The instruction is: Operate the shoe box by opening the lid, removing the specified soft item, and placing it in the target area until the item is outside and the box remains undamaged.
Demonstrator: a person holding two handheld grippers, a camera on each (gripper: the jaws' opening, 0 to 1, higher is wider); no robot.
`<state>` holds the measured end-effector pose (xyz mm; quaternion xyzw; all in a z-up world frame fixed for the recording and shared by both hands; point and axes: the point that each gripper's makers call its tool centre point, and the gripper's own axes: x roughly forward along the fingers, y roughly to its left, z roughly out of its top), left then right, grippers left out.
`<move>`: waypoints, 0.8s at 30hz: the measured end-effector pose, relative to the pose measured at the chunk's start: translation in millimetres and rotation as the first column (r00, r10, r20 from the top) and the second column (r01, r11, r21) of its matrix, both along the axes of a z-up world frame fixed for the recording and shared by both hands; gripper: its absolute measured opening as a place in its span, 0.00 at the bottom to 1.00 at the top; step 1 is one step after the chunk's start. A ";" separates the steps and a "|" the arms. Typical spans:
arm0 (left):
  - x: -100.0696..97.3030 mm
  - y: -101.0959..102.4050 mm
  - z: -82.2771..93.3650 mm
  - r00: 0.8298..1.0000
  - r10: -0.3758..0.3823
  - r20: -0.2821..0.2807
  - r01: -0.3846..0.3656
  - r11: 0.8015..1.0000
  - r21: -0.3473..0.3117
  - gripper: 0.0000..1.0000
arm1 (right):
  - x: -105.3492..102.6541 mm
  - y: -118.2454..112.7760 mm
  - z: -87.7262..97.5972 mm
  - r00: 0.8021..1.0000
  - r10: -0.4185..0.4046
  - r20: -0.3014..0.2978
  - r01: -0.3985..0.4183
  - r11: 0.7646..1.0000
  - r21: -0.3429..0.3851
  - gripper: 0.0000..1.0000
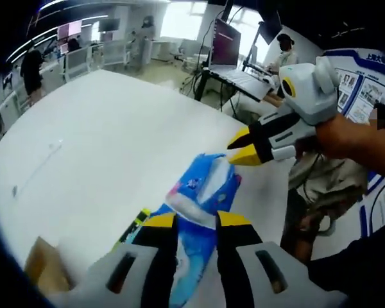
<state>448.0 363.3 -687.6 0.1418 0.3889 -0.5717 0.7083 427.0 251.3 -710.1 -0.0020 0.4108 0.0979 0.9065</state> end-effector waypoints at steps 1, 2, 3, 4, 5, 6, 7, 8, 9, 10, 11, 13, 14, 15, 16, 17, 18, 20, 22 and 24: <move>0.2 3.5 2.0 1.000 0.005 0.003 -0.005 1.000 -0.003 0.21 | 0.0 5.2 2.0 1.000 0.008 0.005 -0.008 1.000 -0.004 0.17; 0.1 7.1 3.6 1.000 0.011 0.001 -0.011 1.000 -0.005 0.20 | 0.1 8.5 3.5 1.000 0.011 0.008 -0.011 1.000 -0.004 0.17; -0.9 12.1 6.0 1.000 0.014 0.008 -0.014 1.000 -0.010 0.20 | 0.3 11.7 4.9 1.000 0.013 0.010 -0.013 1.000 -0.005 0.17; -1.5 15.8 6.4 1.000 0.014 0.011 -0.014 1.000 -0.010 0.20 | 0.3 16.4 7.4 1.000 0.016 0.014 -0.016 1.000 -0.005 0.17; -2.6 21.3 6.7 1.000 0.019 0.006 -0.019 1.000 -0.007 0.20 | 0.6 19.4 8.8 1.000 0.016 0.017 -0.016 1.000 -0.005 0.17; -3.5 25.1 7.2 1.000 0.019 0.009 -0.019 1.000 -0.005 0.20 | 0.8 24.1 10.9 1.000 0.015 0.022 -0.015 1.000 -0.002 0.18; -4.8 30.6 8.1 1.000 0.019 0.011 -0.019 1.000 -0.005 0.20 | 0.7 27.6 12.3 1.000 0.014 0.023 -0.014 1.000 0.002 0.17; -5.6 34.5 9.1 1.000 0.023 0.009 -0.023 1.000 -0.004 0.20 | 0.5 33.6 14.2 1.000 0.018 0.026 -0.018 1.000 0.001 0.17; -6.2 38.4 10.3 1.000 0.026 0.011 -0.026 1.000 -0.004 0.20 | 0.5 37.1 15.2 0.999 0.021 0.028 -0.021 1.000 0.000 0.18; -5.5 43.4 11.2 0.999 0.032 0.017 -0.031 0.999 -0.005 0.20 | 0.5 40.2 16.1 0.999 0.022 0.028 -0.022 1.000 0.002 0.17; -5.3 47.1 12.3 0.999 0.038 0.015 -0.038 0.999 -0.006 0.20 | 0.3 44.3 17.4 0.999 0.025 0.029 -0.025 1.000 0.002 0.17; -5.8 55.4 16.0 0.999 0.046 0.019 -0.046 0.999 -0.014 0.20 | -0.3 53.5 19.9 0.999 0.035 0.030 -0.035 0.999 -0.002 0.17; -6.4 60.6 18.4 0.998 0.053 0.017 -0.053 0.998 -0.018 0.19 | -1.0 59.5 21.4 0.999 0.040 0.029 -0.040 0.999 -0.002 0.17; -6.8 63.8 20.2 0.998 0.056 0.020 -0.055 0.998 -0.024 0.19 | -1.2 63.7 22.1 0.999 0.045 0.029 -0.044 0.999 -0.003 0.18; -7.0 69.3 22.2 0.998 0.061 0.020 -0.061 0.998 -0.027 0.18 | -1.7 70.1 22.7 0.998 0.053 0.026 -0.053 0.999 -0.004 0.17; -6.7 73.1 23.7 0.997 0.067 0.023 -0.066 0.997 -0.031 0.18 | -2.0 74.9 22.7 0.998 0.062 0.022 -0.062 0.998 -0.004 0.17; -6.8 78.1 25.8 0.997 0.071 0.030 -0.070 0.997 -0.036 0.17 | -2.3 79.2 22.8 0.997 0.070 0.019 -0.070 0.998 -0.005 0.17; -7.2 84.9 27.8 0.996 0.080 0.030 -0.078 0.996 -0.043 0.18 | -3.1 89.3 24.5 0.996 0.083 0.016 -0.083 0.997 -0.010 0.18; -8.3 93.9 29.5 0.996 0.089 0.031 -0.087 0.995 -0.048 0.18 | -3.2 99.4 27.5 0.996 0.091 0.016 -0.091 0.996 -0.006 0.18; -8.9 101.8 31.9 0.995 0.097 0.035 -0.095 0.994 -0.055 0.18 | -3.1 109.6 31.5 0.995 0.102 0.019 -0.101 0.995 -0.011 0.18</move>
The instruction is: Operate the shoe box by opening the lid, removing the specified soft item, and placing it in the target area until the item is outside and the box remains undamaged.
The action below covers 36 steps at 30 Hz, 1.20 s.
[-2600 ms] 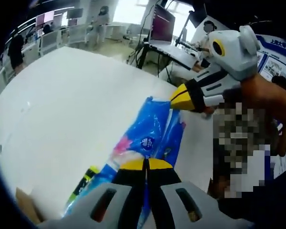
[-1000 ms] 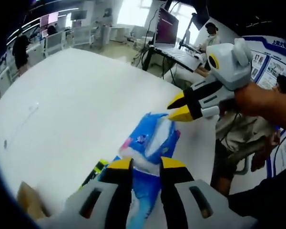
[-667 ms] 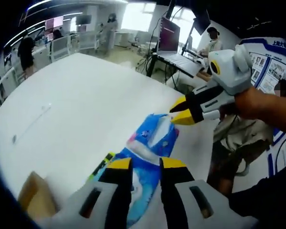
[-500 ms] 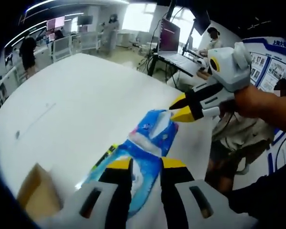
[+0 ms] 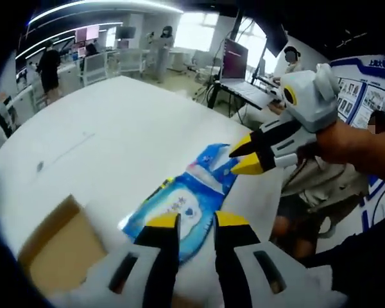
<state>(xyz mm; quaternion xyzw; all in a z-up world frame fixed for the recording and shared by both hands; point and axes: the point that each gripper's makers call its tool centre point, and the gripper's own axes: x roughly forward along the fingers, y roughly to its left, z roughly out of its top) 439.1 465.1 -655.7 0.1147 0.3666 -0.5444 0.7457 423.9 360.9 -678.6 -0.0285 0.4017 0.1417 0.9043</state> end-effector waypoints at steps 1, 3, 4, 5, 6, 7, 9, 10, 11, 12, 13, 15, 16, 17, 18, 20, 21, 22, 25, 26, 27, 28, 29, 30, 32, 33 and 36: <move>-0.2 6.1 0.9 1.000 0.011 -0.004 -0.011 1.000 -0.003 0.18 | 0.5 5.9 2.1 1.000 0.007 0.005 -0.007 1.000 0.000 0.18; -1.4 14.1 2.3 1.000 0.020 -0.002 -0.020 1.000 -0.011 0.18 | 0.0 15.6 5.0 1.000 0.017 0.007 -0.017 1.000 -0.008 0.19; -2.7 21.2 2.4 0.999 0.033 -0.008 -0.033 0.999 -0.016 0.18 | -0.2 17.4 5.6 1.000 0.020 0.008 -0.019 1.000 -0.010 0.19; -4.5 27.5 2.3 0.999 0.037 -0.008 -0.037 0.999 -0.023 0.18 | -0.8 23.3 6.9 1.000 0.024 0.009 -0.024 1.000 -0.012 0.19; -5.9 32.0 1.7 0.999 0.039 -0.009 -0.040 0.999 -0.024 0.18 | -1.5 27.3 7.4 1.000 0.029 0.008 -0.029 0.999 -0.014 0.19; -7.5 37.0 1.0 0.999 0.044 -0.013 -0.044 0.999 -0.024 0.18 | -2.4 31.1 8.3 0.999 0.034 0.006 -0.034 0.999 -0.020 0.19; -10.6 48.6 0.8 0.999 0.051 -0.018 -0.052 0.998 -0.029 0.18 | -3.7 39.3 11.9 0.999 0.034 0.009 -0.034 0.999 -0.026 0.19; -12.3 56.2 1.4 0.998 0.053 -0.020 -0.053 0.998 -0.029 0.18 | -4.0 45.3 14.1 0.999 0.033 0.011 -0.032 0.999 -0.025 0.19; -12.5 61.5 2.1 0.998 0.054 -0.017 -0.055 0.998 -0.030 0.18 | -4.0 49.4 14.8 0.999 0.034 0.013 -0.034 0.999 -0.028 0.19; -11.9 69.1 2.0 0.998 0.056 -0.018 -0.057 0.998 -0.028 0.19 | -3.6 56.2 15.0 0.999 0.036 0.013 -0.036 0.999 -0.028 0.19; -11.2 74.3 2.0 0.998 0.059 -0.019 -0.059 0.998 -0.027 0.19 | -3.4 61.0 15.0 0.999 0.038 0.012 -0.038 0.999 -0.027 0.19; -8.3 87.4 2.6 0.997 0.069 -0.019 -0.069 0.997 -0.028 0.19 | -2.7 73.4 14.8 0.999 0.044 0.011 -0.044 0.999 -0.029 0.19; -7.4 92.5 2.9 0.997 0.075 -0.022 -0.075 0.997 -0.031 0.19 | -2.5 78.3 14.7 0.999 0.044 0.010 -0.043 0.999 -0.027 0.19; -6.1 99.6 3.7 0.996 0.082 -0.026 -0.083 0.996 -0.037 0.19 | -2.6 86.9 15.2 0.999 0.046 0.008 -0.045 0.999 -0.021 0.19; -5.3 104.2 3.7 0.996 0.086 -0.029 -0.087 0.995 -0.038 0.19 | -2.5 92.5 15.6 0.999 0.049 0.009 -0.048 0.999 -0.019 0.19; -3.8 113.4 3.5 0.995 0.092 -0.028 -0.093 0.995 -0.039 0.19 | -1.6 105.5 14.0 0.998 0.059 0.004 -0.059 0.998 -0.019 0.19; -2.6 120.0 2.7 0.995 0.096 -0.030 -0.097 0.995 -0.039 0.19 | -1.1 113.1 13.1 0.998 0.066 0.000 -0.066 0.998 -0.014 0.19; -2.3 124.6 2.2 0.994 0.100 -0.034 -0.102 0.994 -0.038 0.19 | -0.3 117.9 13.0 0.998 0.069 -0.001 -0.069 0.998 -0.012 0.19; -1.0 140.7 -1.2 0.993 0.110 -0.040 -0.112 0.993 -0.033 0.19 | 2.1 133.2 12.3 0.996 0.086 -0.008 -0.086 0.996 -0.011 0.19; -0.7 144.5 -1.9 0.993 0.113 -0.041 -0.114 0.993 -0.033 0.19 | 3.1 136.8 12.1 0.996 0.089 -0.010 -0.089 0.996 -0.011 0.20; 0.0 149.9 -2.9 0.992 0.118 -0.044 -0.120 0.992 -0.032 0.19 | 4.0 140.4 12.1 0.995 0.095 -0.012 -0.095 0.995 -0.011 0.20; 0.3 153.4 -3.4 0.992 0.121 -0.046 -0.123 0.992 -0.032 0.19 | 5.6 145.3 12.3 0.995 0.101 -0.013 -0.101 0.995 -0.012 0.20; 0.8 158.0 -4.4 0.991 0.125 -0.048 -0.127 0.991 -0.031 0.19 | 6.4 148.9 13.1 0.994 0.105 -0.013 -0.105 0.994 -0.013 0.20; 0.6 160.8 -4.8 0.991 0.127 -0.049 -0.129 0.991 -0.030 0.19 | 8.0 153.5 13.4 0.994 0.112 -0.015 -0.112 0.994 -0.013 0.20; 0.9 166.2 -5.9 0.990 0.131 -0.050 -0.133 0.991 -0.028 0.19 | 10.6 159.5 13.4 0.992 0.123 -0.017 -0.123 0.992 -0.015 0.20; 0.9 169.5 -6.5 0.990 0.134 -0.053 -0.136 0.990 -0.029 0.19 | 12.2 163.7 12.6 0.991 0.132 -0.020 -0.132 0.991 -0.016 0.20; 0.8 177.6 -9.5 0.988 0.140 -0.061 -0.142 0.990 -0.026 0.19 | 14.1 176.1 11.1 0.987 0.159 -0.032 -0.160 0.987 -0.018 0.19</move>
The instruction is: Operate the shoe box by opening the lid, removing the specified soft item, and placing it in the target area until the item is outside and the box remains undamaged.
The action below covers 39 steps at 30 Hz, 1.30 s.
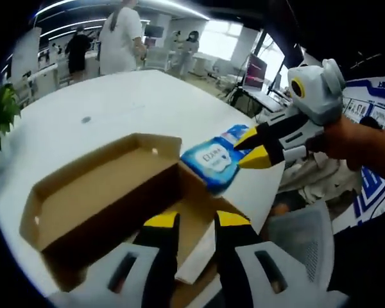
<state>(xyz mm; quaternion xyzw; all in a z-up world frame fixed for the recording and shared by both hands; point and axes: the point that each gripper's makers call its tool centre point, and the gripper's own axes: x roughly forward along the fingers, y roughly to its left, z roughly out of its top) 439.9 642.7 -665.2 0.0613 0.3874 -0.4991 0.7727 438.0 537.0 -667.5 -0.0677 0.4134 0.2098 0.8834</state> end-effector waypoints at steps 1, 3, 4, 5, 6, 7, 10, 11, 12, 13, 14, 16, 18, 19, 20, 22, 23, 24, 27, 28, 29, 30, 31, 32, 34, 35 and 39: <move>0.0 2.1 -0.6 1.000 0.003 -0.001 -0.003 1.000 -0.002 0.19 | -0.1 3.3 -0.8 1.000 0.009 -0.004 -0.009 1.000 -0.001 0.19; -0.9 7.2 -4.6 1.000 0.009 -0.010 -0.009 1.000 -0.003 0.19 | -0.8 9.1 -3.6 0.999 0.028 -0.016 -0.028 1.000 -0.004 0.19; -2.1 9.7 -6.9 1.000 0.012 -0.016 -0.012 1.000 -0.005 0.19 | -1.8 14.1 -5.6 0.999 0.046 -0.024 -0.046 0.999 -0.005 0.19; -3.6 11.3 -9.1 1.000 0.012 -0.024 -0.012 1.000 -0.005 0.20 | -2.6 17.9 -7.2 0.998 0.057 -0.031 -0.058 0.998 -0.004 0.19; -5.4 13.4 -11.8 1.000 0.010 -0.029 -0.010 1.000 -0.004 0.20 | -4.1 22.3 -9.8 0.996 0.073 -0.044 -0.073 0.997 -0.003 0.19; -6.6 14.7 -14.0 0.999 0.008 -0.032 -0.008 1.000 -0.003 0.20 | -5.9 25.6 -11.5 0.995 0.084 -0.053 -0.084 0.996 0.000 0.19; -14.9 17.8 -21.3 0.998 -0.032 -0.060 0.031 0.999 -0.009 0.22 | -13.6 39.8 -18.5 0.986 0.138 -0.091 -0.136 0.990 0.029 0.18; -16.5 19.8 -23.3 0.997 -0.053 -0.055 0.053 0.999 -0.001 0.23 | -15.1 41.5 -20.6 0.983 0.151 -0.102 -0.149 0.988 0.026 0.18; -18.1 20.7 -24.0 0.996 -0.080 -0.045 0.080 0.997 0.002 0.23 | -16.4 44.0 -21.7 0.979 0.172 -0.108 -0.170 0.985 0.024 0.18; -19.8 23.2 -25.7 0.993 -0.106 -0.043 0.107 0.994 0.015 0.23 | -17.8 48.8 -22.2 0.974 0.198 -0.114 -0.196 0.980 0.029 0.18; -20.3 24.2 -26.0 0.993 -0.111 -0.044 0.112 0.994 0.017 0.23 | -18.4 51.2 -22.7 0.971 0.208 -0.121 -0.206 0.978 0.035 0.18; -22.5 27.4 -28.6 0.990 -0.132 -0.052 0.134 0.991 0.029 0.22 | -19.0 55.6 -23.5 0.964 0.230 -0.131 -0.227 0.973 0.040 0.18; -21.6 30.6 -31.8 0.989 -0.138 -0.044 0.140 0.989 0.048 0.22 | -19.2 61.2 -25.6 0.954 0.266 -0.139 -0.262 0.964 0.042 0.19; -22.1 32.4 -34.4 0.988 -0.146 -0.043 0.149 0.987 0.063 0.21 | -20.4 64.2 -26.9 0.946 0.286 -0.150 -0.283 0.958 0.042 0.19; -22.4 33.3 -36.8 0.987 -0.155 -0.038 0.158 0.985 0.073 0.21 | -21.7 66.7 -27.7 0.939 0.305 -0.158 -0.302 0.952 0.045 0.18; -26.1 34.6 -42.0 0.982 -0.184 -0.039 0.187 0.978 0.096 0.20 | -25.8 73.1 -31.5 0.919 0.351 -0.182 -0.345 0.937 0.062 0.18; -27.2 35.2 -44.1 0.979 -0.199 -0.036 0.201 0.973 0.109 0.20 | -29.6 77.1 -34.7 0.893 0.406 -0.193 -0.401 0.914 0.065 0.18; -28.4 35.9 -46.7 0.976 -0.217 -0.033 0.220 0.967 0.125 0.20 | -32.0 79.0 -36.6 0.875 0.441 -0.200 -0.438 0.897 0.061 0.18; -29.2 34.8 -49.5 0.974 -0.223 -0.046 0.227 0.965 0.128 0.20 | -38.0 82.4 -41.9 0.811 0.542 -0.221 -0.550 0.834 0.025 0.19; -28.9 34.7 -50.2 0.974 -0.223 -0.047 0.227 0.965 0.129 0.20 | -40.0 82.1 -43.6 0.791 0.564 -0.237 -0.578 0.816 0.013 0.19; -29.1 34.4 -50.9 0.974 -0.223 -0.048 0.228 0.965 0.131 0.20 | -41.2 82.2 -44.2 0.785 0.567 -0.248 -0.583 0.812 0.011 0.18; -30.6 34.1 -52.5 0.971 -0.232 -0.049 0.237 0.962 0.137 0.20 | -41.7 82.7 -45.5 0.778 0.575 -0.254 -0.593 0.805 0.008 0.17; -32.0 34.0 -54.1 0.969 -0.242 -0.049 0.247 0.958 0.144 0.20 | -42.2 83.1 -46.6 0.771 0.582 -0.259 -0.601 0.799 0.008 0.17; -33.4 33.9 -56.3 0.968 -0.247 -0.052 0.252 0.956 0.152 0.20 | -41.9 83.8 -48.6 0.769 0.584 -0.261 -0.603 0.797 0.008 0.16; -35.6 34.0 -59.8 0.964 -0.260 -0.057 0.266 0.950 0.164 0.20 | -42.3 82.6 -52.4 0.751 0.602 -0.271 -0.627 0.779 -0.008 0.16; -36.0 34.0 -60.5 0.963 -0.262 -0.057 0.268 0.949 0.167 0.19 | -42.1 82.3 -54.0 0.743 0.612 -0.273 -0.639 0.769 -0.016 0.17; -34.3 31.9 -62.8 0.965 -0.253 -0.063 0.260 0.950 0.172 0.17 | -43.4 83.1 -60.1 0.716 0.635 -0.290 -0.668 0.744 -0.020 0.20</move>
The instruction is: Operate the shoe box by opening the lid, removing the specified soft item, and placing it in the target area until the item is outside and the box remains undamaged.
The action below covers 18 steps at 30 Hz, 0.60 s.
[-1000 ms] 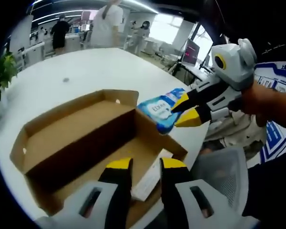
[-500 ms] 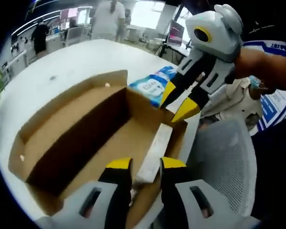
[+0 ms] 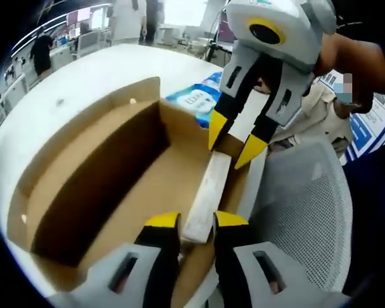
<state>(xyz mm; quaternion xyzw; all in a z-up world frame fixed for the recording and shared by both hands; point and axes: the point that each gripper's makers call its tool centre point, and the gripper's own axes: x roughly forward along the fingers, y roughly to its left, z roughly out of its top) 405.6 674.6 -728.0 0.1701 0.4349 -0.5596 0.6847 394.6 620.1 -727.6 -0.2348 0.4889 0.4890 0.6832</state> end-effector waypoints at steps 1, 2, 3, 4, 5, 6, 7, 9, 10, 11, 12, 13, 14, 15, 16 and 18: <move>0.9 -0.3 -1.1 1.000 0.006 -0.005 -0.006 1.000 0.002 0.17 | -0.2 0.0 -1.5 1.000 0.005 -0.004 -0.005 1.000 -0.003 0.20; 0.9 -1.1 -1.6 1.000 0.010 -0.013 -0.010 1.000 0.000 0.16 | 0.7 0.7 -3.6 1.000 0.014 -0.005 -0.014 1.000 -0.001 0.21; 0.2 -1.3 -1.8 1.000 0.009 -0.018 -0.009 1.000 -0.001 0.16 | 0.7 1.1 -4.7 1.000 0.017 -0.008 -0.017 1.000 -0.003 0.22; -0.3 -1.8 -2.1 1.000 0.009 -0.020 -0.009 1.000 -0.003 0.15 | 0.7 2.4 -5.7 1.000 0.030 -0.006 -0.030 1.000 -0.005 0.23; -0.3 -1.9 -2.7 1.000 0.009 -0.020 -0.010 1.000 -0.003 0.15 | 0.9 3.8 -6.4 0.999 0.040 -0.004 -0.040 0.999 -0.002 0.23; -0.2 -2.1 -3.1 1.000 0.011 -0.022 -0.011 1.000 -0.004 0.15 | 0.8 5.0 -7.9 0.999 0.052 -0.004 -0.052 0.999 -0.004 0.23; 0.0 -2.1 -3.5 1.000 0.013 -0.025 -0.013 1.000 -0.005 0.15 | 0.4 5.9 -9.1 0.998 0.068 -0.005 -0.068 0.998 -0.006 0.23; 0.3 -2.4 -4.2 0.999 0.014 -0.029 -0.015 1.000 -0.006 0.15 | 0.3 10.3 -11.5 0.996 0.091 -0.010 -0.091 0.996 0.001 0.21; 0.8 -2.2 -5.0 0.999 0.017 -0.029 -0.018 1.000 -0.005 0.15 | 0.1 11.6 -12.4 0.995 0.098 -0.015 -0.098 0.995 0.003 0.20; 1.4 -1.7 -6.4 0.999 0.021 -0.030 -0.021 1.000 -0.002 0.15 | 0.2 13.3 -14.5 0.994 0.108 -0.022 -0.108 0.994 0.002 0.20; 1.7 -1.4 -7.0 0.999 0.026 -0.033 -0.026 1.000 -0.003 0.14 | 2.1 14.5 -16.4 0.994 0.112 -0.021 -0.112 0.994 0.002 0.20; 2.5 -1.5 -7.4 0.999 0.034 -0.038 -0.034 0.999 -0.007 0.14 | 2.9 15.0 -16.9 0.994 0.111 -0.020 -0.111 0.994 0.003 0.21; 2.7 -1.5 -8.0 0.998 0.043 -0.045 -0.044 0.999 -0.009 0.14 | 4.8 17.3 -18.7 0.994 0.109 -0.025 -0.109 0.994 0.013 0.22; 2.7 -1.6 -8.1 0.998 0.043 -0.044 -0.043 0.999 -0.010 0.14 | 4.5 18.5 -20.0 0.994 0.109 -0.033 -0.108 0.994 0.016 0.22; 2.6 -1.8 -8.4 0.998 0.044 -0.045 -0.045 0.999 -0.012 0.14 | 4.2 19.3 -21.7 0.992 0.118 -0.039 -0.118 0.993 0.015 0.21; 2.4 -2.2 -8.2 0.998 0.047 -0.050 -0.048 0.999 -0.016 0.13 | 2.7 22.3 -24.4 0.989 0.142 -0.042 -0.142 0.990 0.013 0.20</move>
